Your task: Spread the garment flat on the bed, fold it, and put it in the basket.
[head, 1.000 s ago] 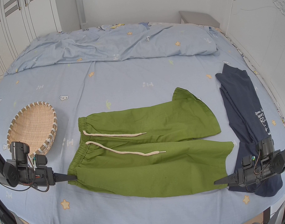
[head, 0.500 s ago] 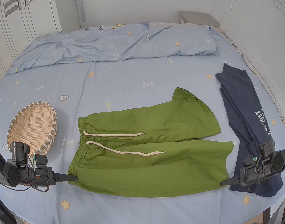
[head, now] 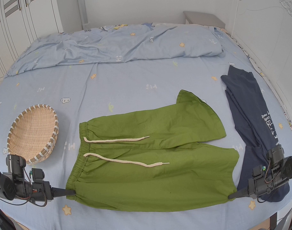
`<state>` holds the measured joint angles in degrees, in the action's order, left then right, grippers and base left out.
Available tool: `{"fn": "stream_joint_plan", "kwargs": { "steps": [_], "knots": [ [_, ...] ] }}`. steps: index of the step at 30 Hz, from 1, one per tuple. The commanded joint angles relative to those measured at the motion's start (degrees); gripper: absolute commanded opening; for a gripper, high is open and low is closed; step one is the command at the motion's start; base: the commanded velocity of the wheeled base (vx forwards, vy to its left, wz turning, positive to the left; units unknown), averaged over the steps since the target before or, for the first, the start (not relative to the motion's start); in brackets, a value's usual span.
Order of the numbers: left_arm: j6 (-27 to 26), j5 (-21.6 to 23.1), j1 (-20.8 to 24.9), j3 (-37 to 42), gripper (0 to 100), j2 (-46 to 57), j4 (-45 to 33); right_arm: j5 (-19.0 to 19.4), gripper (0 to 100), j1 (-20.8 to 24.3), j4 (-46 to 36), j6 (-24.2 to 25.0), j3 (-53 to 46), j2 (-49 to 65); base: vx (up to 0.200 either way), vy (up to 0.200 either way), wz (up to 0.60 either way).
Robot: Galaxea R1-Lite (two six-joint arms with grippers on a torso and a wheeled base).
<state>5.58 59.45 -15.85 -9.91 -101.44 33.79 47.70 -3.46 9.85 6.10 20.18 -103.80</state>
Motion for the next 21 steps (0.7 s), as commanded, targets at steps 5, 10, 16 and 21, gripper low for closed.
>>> {"fn": "stream_joint_plan", "kwargs": {
  "steps": [5,10,16,21],
  "knots": [
    [-5.0,-2.8,-1.5,8.9,0,7.0,-3.5,-0.3,0,1.8,-5.5,-1.0,-2.1,5.2,0.0,0.0,0.0],
    [-13.7,-11.2,-4.5,9.6,0,7.0,-13.0,-1.7,0,2.5,-5.2,-1.1,-4.6,5.3,0.0,0.0,0.0],
    [-14.7,-11.6,-7.9,9.6,0,6.4,-14.2,-3.8,0,2.8,-4.9,-1.1,-6.7,5.4,0.0,0.0,0.0],
    [-14.9,-11.8,-7.4,9.6,0,7.0,-15.5,-5.7,0,4.6,-4.8,-1.1,-9.1,7.1,0.0,0.0,0.0]
  ]
}}
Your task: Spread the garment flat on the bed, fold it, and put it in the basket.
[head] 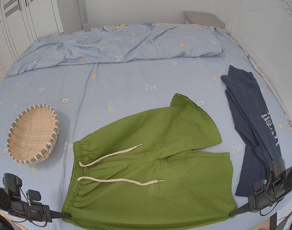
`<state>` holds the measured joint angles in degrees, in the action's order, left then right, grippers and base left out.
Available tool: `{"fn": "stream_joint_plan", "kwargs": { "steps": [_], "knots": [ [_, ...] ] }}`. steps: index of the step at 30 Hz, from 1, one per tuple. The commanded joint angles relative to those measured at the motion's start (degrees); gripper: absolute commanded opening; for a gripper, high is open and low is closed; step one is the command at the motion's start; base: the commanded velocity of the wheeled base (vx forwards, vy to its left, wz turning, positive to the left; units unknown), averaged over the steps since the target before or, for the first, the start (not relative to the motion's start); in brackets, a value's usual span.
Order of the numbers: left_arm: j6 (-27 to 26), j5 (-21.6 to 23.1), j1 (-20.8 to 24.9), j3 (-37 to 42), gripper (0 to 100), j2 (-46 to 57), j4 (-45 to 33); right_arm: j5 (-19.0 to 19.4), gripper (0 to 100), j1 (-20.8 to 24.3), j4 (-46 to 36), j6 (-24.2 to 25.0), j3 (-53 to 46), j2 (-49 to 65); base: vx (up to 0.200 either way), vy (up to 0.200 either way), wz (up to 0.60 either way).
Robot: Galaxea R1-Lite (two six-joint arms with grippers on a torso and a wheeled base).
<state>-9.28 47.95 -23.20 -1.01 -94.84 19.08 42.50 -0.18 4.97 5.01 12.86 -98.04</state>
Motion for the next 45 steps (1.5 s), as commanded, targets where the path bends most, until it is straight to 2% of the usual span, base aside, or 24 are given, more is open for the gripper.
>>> {"fn": "stream_joint_plan", "kwargs": {
  "steps": [1,3,11,17,18,19,20,28,33,35,39,42,45],
  "knots": [
    [0.0,-0.2,0.1,0.7,0,0.4,-0.9,-0.5,0,1.5,0.0,0.0,-1.9,1.4,0.0,0.0,0.0],
    [-0.1,-0.4,0.3,0.7,0,0.4,-2.0,-1.3,0,2.7,0.7,0.0,-2.9,1.4,0.0,0.0,0.0],
    [-0.2,-1.0,0.3,0.7,0,-0.9,-2.1,-2.7,0,3.0,7.2,0.0,-6.2,0.5,0.0,0.0,0.0],
    [-0.7,-1.5,0.6,0.6,0,-3.9,-1.6,-2.9,0,3.9,7.7,-0.4,-6.4,-0.9,0.0,0.0,0.0],
    [-0.9,-1.9,0.6,0.6,100,-4.1,-1.6,-3.0,0,3.9,7.7,-0.4,-6.4,-0.9,0.0,0.0,0.0],
    [-1.2,-2.4,0.6,0.6,100,-4.3,-1.6,-3.0,0,3.9,7.7,-0.4,-6.4,-0.9,0.0,0.0,0.0],
    [-1.3,-2.7,0.6,0.6,100,-4.4,-1.5,-3.1,100,3.9,7.7,-0.4,-6.3,-0.9,0.0,0.0,0.0],
    [-1.2,-2.6,0.6,0.7,100,-3.9,-0.9,-3.0,100,3.6,9.7,-0.3,-7.0,0.1,0.0,0.0,0.0],
    [-0.9,-2.3,0.4,0.6,100,-1.4,-1.0,-2.9,100,3.3,10.8,-0.2,-7.1,4.7,0.0,0.0,0.0],
    [-0.6,-2.2,-0.4,0.0,100,3.4,-1.8,-3.1,100,3.0,10.5,0.2,-6.1,11.6,0.0,0.0,0.0],
    [2.2,-2.1,-0.4,-1.1,100,7.0,-1.9,-3.4,100,2.1,10.5,0.4,-5.0,15.6,0.0,0.0,0.0],
    [13.2,-2.1,0.6,-5.8,100,11.5,-3.1,-3.5,100,-0.3,10.0,0.4,-1.7,19.5,0.0,0.0,0.0],
    [20.1,-2.0,2.4,-10.2,100,13.5,-4.8,-3.5,100,-1.8,8.3,0.3,1.8,20.3,0.0,0.0,0.0]
  ]
}}
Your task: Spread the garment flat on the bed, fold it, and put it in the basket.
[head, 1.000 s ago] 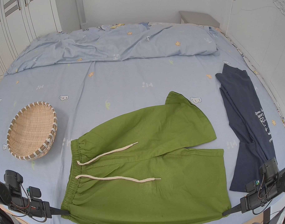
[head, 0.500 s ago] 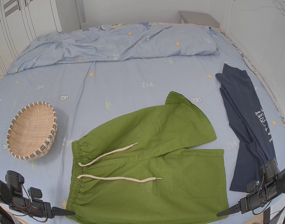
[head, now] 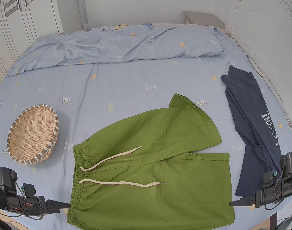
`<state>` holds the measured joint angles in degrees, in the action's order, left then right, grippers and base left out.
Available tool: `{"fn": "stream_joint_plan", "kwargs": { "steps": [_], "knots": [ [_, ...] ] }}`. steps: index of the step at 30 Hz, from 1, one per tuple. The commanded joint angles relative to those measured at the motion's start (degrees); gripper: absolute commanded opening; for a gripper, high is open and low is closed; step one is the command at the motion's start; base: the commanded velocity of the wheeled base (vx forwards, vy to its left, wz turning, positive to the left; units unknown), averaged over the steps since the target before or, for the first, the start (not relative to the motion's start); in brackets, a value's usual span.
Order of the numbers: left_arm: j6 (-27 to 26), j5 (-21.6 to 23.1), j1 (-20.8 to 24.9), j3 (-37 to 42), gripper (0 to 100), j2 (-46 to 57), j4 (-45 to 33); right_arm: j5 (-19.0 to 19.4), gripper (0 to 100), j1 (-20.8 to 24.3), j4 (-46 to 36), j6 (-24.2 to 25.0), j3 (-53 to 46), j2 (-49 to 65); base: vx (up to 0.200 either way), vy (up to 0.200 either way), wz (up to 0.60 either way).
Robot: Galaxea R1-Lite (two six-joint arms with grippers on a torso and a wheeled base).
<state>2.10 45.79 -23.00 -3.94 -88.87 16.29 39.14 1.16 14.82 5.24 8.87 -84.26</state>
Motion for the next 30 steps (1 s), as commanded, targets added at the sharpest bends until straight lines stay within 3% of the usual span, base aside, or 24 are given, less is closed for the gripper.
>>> {"fn": "stream_joint_plan", "kwargs": {
  "steps": [1,5,7,8,9,12,22,30],
  "knots": [
    [11.2,0.2,3.2,-9.2,100,7.7,-2.9,-0.1,100,-3.4,-2.4,0.0,7.6,6.7,0.0,0.0,0.0],
    [18.5,0.1,6.3,-15.0,100,7.6,-4.7,-0.1,100,-3.4,-4.2,0.1,12.7,6.7,0.0,0.0,0.0],
    [27.1,0.1,8.8,-20.8,100,6.0,-5.1,0.0,100,-3.2,-5.2,0.3,17.1,6.6,0.0,0.0,0.0],
    [27.1,0.1,8.8,-20.8,100,6.0,-5.1,0.0,100,-3.2,-5.2,0.3,17.1,6.6,0.0,0.0,0.0],
    [35.2,0.1,10.4,-24.6,100,3.4,-4.7,0.0,100,-2.6,-5.3,0.6,20.1,6.2,0.0,0.0,0.0],
    [41.1,0.0,12.5,-28.6,100,-1.0,-4.3,0.0,100,-1.7,-5.4,0.9,24.1,5.9,0.0,0.0,0.0],
    [41.3,-0.6,14.0,-38.2,100,-19.1,-2.0,-0.2,100,0.0,-5.9,1.3,39.2,-0.1,0.0,0.0,0.0],
    [43.1,-0.6,14.3,-45.7,100,-22.6,-2.0,-0.4,100,0.2,-5.9,1.3,48.0,-5.3,0.0,0.0,0.0]
  ]
}}
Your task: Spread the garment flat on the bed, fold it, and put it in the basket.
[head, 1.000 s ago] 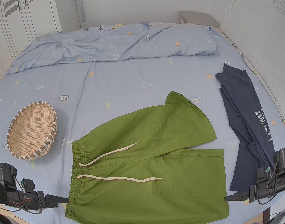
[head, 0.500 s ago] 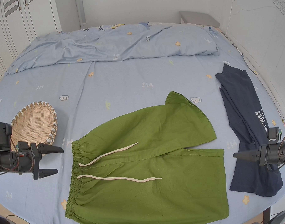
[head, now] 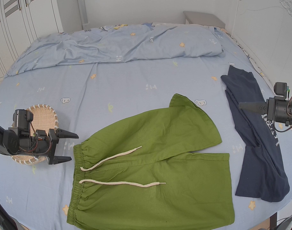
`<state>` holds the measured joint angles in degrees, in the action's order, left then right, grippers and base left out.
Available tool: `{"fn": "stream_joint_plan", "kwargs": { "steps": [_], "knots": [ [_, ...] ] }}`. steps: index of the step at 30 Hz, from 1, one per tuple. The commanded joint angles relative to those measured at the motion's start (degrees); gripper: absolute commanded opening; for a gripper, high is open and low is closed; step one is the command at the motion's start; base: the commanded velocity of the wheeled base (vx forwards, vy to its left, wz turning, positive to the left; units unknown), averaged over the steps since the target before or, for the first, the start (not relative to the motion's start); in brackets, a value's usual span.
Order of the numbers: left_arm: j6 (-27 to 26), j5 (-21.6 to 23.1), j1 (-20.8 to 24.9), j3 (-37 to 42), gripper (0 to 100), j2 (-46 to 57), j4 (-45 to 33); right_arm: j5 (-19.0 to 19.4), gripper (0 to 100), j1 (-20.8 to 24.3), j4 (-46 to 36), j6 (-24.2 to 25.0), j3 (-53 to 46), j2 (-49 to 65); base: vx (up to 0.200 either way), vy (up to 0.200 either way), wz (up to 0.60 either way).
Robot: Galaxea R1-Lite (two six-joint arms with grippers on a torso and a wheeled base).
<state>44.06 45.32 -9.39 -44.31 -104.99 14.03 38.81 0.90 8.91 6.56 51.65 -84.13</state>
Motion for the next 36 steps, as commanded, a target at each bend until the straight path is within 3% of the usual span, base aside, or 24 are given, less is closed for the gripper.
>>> {"fn": "stream_joint_plan", "kwargs": {
  "steps": [1,15,36],
  "knots": [
    [1.6,-0.1,1.1,-7.0,100,-6.9,0.3,-0.1,100,0.5,0.1,0.0,5.1,-6.2,0.0,0.0,0.0],
    [1.7,-0.1,0.9,-11.1,100,-10.8,0.3,-0.1,100,0.2,1.1,0.0,5.0,-8.2,0.0,0.0,0.0],
    [1.4,0.4,3.3,-9.8,100,-9.9,0.3,-0.1,100,0.4,1.6,0.2,4.9,-9.2,0.0,0.0,0.0]
  ]
}}
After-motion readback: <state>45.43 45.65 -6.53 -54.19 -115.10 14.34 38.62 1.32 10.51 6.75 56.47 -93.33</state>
